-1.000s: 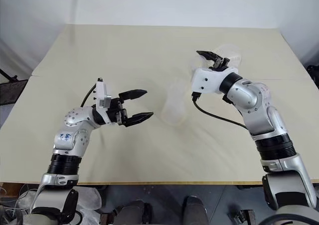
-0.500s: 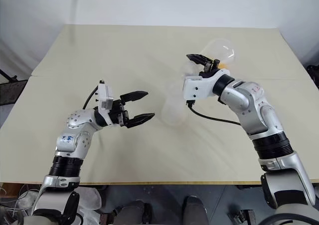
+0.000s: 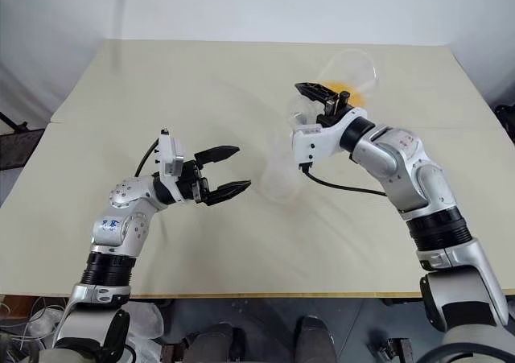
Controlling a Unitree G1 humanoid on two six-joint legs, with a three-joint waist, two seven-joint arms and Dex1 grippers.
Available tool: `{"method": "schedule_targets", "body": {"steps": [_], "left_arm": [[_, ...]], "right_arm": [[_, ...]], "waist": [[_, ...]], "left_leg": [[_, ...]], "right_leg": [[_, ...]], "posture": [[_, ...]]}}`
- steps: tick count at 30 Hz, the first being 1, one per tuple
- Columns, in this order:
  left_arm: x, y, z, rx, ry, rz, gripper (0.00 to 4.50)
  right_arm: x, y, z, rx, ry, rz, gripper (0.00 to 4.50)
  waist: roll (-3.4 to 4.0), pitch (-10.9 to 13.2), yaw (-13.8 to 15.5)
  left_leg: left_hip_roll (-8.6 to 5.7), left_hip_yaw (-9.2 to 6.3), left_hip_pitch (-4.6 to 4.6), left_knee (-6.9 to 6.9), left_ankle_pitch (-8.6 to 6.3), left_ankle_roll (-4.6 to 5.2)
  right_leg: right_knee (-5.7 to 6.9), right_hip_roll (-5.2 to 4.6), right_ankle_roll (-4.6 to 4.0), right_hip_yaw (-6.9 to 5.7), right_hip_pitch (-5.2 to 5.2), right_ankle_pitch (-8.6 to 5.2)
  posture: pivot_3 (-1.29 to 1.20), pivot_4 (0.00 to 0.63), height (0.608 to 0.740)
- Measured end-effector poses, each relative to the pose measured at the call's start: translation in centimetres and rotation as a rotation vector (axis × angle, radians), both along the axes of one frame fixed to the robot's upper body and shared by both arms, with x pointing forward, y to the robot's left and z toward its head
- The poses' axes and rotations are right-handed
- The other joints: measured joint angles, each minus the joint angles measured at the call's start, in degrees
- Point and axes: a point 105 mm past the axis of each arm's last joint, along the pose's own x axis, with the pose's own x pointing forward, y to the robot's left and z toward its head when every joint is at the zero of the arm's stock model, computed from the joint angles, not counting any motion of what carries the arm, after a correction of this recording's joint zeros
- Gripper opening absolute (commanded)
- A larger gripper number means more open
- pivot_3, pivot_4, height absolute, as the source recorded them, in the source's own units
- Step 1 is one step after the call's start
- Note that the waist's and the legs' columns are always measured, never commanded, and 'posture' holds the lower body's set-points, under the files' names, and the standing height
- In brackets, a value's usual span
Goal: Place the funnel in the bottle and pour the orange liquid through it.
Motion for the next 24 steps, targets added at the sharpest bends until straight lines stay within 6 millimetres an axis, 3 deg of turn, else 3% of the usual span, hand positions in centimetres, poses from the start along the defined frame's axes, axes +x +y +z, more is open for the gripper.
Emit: {"method": "schedule_targets", "body": {"steps": [24], "left_arm": [[-0.04,-0.34,0.20,-0.015,-0.004,0.001,4.50]], "right_arm": [[0.13,0.06,0.11,-0.079,-0.118,-0.009,2.47]], "waist": [[0.00,0.00,-0.02]], "left_leg": [[0.00,0.00,0.00,-0.01,0.00,0.00]], "right_leg": [[0.00,0.00,0.00,0.00,0.00,0.00]], "posture": [[0.00,0.150,0.740]]}}
